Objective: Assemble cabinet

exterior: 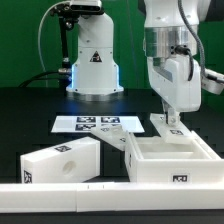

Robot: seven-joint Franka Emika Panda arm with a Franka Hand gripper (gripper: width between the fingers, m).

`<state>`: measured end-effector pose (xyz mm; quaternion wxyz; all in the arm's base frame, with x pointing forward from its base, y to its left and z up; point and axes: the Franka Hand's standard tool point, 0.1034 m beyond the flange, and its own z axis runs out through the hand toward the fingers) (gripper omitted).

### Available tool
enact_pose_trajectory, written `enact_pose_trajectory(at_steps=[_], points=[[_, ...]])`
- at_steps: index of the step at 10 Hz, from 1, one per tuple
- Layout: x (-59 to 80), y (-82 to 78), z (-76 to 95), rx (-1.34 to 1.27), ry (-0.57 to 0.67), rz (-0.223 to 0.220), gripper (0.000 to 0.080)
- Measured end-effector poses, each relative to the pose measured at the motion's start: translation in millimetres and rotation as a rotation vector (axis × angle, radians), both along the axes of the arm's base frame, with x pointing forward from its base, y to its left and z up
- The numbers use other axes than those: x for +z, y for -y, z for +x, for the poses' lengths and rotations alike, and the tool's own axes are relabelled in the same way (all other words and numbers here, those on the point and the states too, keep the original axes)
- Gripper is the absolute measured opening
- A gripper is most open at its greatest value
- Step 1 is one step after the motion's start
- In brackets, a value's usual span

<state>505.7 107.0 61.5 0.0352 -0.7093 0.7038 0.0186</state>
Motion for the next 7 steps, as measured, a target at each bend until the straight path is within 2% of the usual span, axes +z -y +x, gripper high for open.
enact_pose_trajectory(at_steps=[2, 4, 5, 6, 7], points=[[0.2, 0.4, 2.9, -0.001, 0.003, 0.0, 0.0067], [-1.0, -0.1, 36.9, -0.005, 0.043, -0.011, 0.0067], [-1.7, 0.7, 48.4, -0.018, 0.061, -0.018, 0.0067], [-0.2, 0.1, 68.3, -0.036, 0.08, -0.022, 0.0067], [-0.6, 1.1, 76.5, -0.044, 0.098, -0.032, 0.0067]])
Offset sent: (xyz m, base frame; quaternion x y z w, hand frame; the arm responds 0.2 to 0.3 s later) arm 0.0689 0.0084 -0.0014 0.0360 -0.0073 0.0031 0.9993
